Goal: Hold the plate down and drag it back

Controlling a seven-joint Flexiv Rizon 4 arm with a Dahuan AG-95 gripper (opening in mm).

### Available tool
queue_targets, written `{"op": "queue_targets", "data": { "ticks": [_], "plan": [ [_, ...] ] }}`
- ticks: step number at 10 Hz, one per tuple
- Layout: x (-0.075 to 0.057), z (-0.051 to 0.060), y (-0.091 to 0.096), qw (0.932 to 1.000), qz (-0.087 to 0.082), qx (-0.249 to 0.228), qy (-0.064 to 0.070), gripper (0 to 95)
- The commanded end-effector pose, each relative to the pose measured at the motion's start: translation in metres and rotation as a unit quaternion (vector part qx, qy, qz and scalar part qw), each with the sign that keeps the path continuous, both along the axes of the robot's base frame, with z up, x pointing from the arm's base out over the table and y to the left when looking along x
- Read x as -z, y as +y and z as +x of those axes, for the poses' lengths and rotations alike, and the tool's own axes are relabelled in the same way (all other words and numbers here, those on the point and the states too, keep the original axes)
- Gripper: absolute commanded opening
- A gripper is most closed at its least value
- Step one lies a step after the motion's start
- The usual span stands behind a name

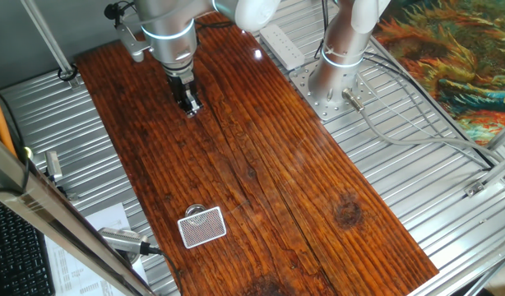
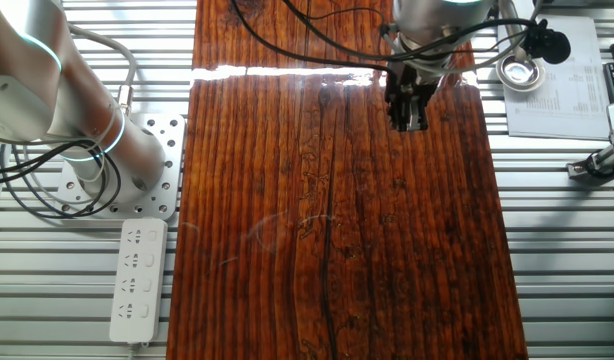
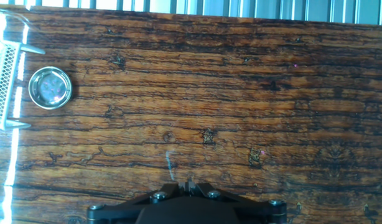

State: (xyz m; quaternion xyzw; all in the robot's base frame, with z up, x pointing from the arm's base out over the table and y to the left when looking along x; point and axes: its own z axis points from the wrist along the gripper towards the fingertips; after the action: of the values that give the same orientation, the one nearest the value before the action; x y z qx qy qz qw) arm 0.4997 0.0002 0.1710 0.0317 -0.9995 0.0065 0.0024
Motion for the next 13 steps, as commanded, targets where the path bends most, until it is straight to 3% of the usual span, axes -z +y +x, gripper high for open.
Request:
{"op": "queue_targets", "data": {
  "ticks": [1, 9, 13],
  "plan": [
    [0.0000, 0.0003, 0.0001, 1.0000, 0.001, -0.003, 0.002, 0.0],
    [0.0003, 0.0008, 0.0000, 0.9998, 0.001, -0.018, 0.002, 0.0],
    [0.0066, 0.0095, 0.0020, 0.9997, 0.004, -0.025, 0.002, 0.0]
  ]
}}
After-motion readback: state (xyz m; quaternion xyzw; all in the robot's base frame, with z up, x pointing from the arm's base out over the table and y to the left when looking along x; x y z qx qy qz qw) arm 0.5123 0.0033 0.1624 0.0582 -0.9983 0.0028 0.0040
